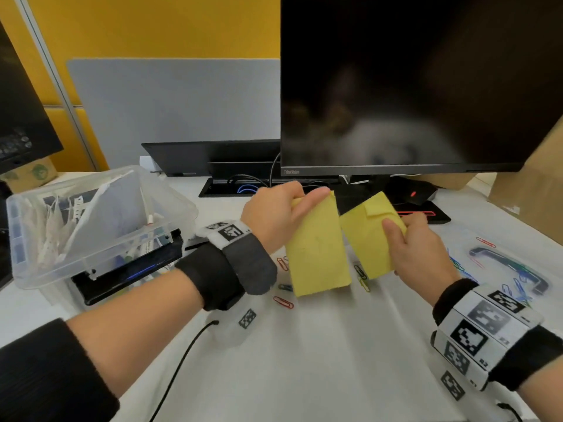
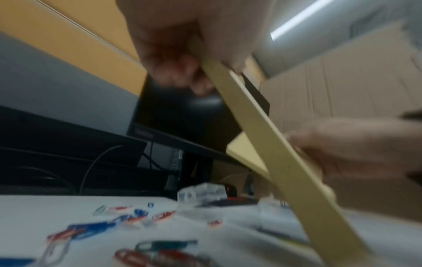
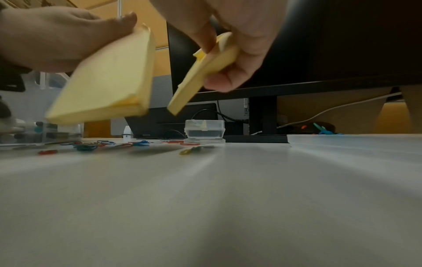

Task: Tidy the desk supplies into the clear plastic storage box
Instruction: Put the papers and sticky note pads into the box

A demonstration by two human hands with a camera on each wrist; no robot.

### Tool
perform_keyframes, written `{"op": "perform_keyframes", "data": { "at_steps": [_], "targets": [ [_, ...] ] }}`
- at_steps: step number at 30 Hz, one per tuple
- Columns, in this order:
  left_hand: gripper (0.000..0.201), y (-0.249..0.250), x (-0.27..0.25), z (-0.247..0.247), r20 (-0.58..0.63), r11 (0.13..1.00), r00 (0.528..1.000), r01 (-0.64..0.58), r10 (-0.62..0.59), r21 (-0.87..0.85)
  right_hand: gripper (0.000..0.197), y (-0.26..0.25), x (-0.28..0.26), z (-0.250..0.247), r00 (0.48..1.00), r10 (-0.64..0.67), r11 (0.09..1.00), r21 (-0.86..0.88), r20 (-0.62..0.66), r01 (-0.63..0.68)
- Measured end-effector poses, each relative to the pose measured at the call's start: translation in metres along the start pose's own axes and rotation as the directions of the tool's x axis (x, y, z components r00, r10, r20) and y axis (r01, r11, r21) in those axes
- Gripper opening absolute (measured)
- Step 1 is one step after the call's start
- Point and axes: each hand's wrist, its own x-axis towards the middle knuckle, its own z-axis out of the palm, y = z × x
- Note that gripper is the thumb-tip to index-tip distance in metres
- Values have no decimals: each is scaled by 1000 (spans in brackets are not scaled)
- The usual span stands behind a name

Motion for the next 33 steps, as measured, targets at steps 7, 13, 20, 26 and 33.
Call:
{"op": "perform_keyframes", "data": {
  "at_steps": [7,13,20,26,33],
  "targets": [
    [47,-8,21,-17,-159,986,980,95,-117,-138,31,-7,-5,-3,999,-40,986,160,-21,43],
    [48,-4,23,-7,-52,889,953,259,-299,-378,69,-9,-9,-3,996,-91,971,220,-8,90],
    [51,39,3,13,397,477,831,551,-389,-685,66,-5,-1,1,998,28,996,81,58,-32],
    [79,57,-6,24,416,556,853,522,-315,-647,52,-3,1,-1,996,81,991,101,26,-83],
    [41,53,5,-8,688,699,700,589,-190,-406,41,-12,-12,-1,992,-107,979,180,64,94]
  ]
}}
